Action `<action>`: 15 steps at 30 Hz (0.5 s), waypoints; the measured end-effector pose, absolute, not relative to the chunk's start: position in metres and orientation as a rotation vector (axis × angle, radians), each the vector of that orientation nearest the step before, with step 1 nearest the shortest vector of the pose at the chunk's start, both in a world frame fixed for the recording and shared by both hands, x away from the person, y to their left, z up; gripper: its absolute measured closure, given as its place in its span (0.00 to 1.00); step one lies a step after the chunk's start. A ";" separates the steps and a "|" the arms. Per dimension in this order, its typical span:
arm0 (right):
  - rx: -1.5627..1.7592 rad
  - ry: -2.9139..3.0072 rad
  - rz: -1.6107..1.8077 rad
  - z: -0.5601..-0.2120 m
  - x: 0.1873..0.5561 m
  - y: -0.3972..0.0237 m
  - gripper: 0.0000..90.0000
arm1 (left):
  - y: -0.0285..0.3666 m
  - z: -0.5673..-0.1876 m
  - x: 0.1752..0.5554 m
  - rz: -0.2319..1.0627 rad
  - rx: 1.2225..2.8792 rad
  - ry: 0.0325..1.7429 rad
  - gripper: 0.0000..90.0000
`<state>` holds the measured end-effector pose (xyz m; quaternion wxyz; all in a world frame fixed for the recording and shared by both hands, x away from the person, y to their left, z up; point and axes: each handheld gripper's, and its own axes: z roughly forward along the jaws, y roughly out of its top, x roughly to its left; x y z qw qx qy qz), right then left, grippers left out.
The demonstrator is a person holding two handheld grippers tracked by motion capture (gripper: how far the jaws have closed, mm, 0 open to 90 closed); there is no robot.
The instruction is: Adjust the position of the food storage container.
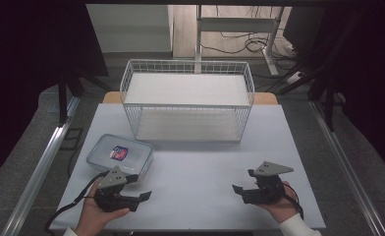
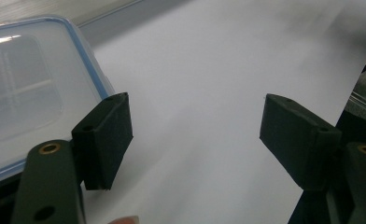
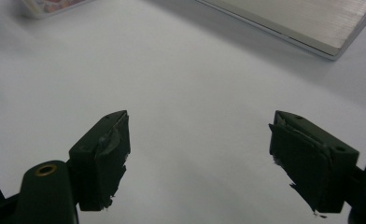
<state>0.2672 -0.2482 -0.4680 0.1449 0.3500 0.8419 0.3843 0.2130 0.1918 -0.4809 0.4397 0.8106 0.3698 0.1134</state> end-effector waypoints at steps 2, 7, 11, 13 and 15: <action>1.008 2.425 1.105 -0.468 0.267 -0.248 0.23 | 0.192 -0.480 0.213 0.285 2.011 0.921 0.28; 1.002 2.431 1.097 -0.468 0.267 -0.248 0.23 | 0.193 -0.475 0.214 0.302 2.006 0.920 0.28; 1.002 2.427 1.103 -0.466 0.267 -0.248 0.23 | 0.197 -0.465 0.215 0.345 1.997 0.921 0.28; 1.014 2.423 1.112 -0.466 0.268 -0.248 0.23 | 0.204 -0.456 0.218 0.364 1.984 0.927 0.28; 1.009 2.425 1.107 -0.466 0.268 -0.249 0.23 | 0.207 -0.454 0.220 0.368 1.982 0.934 0.28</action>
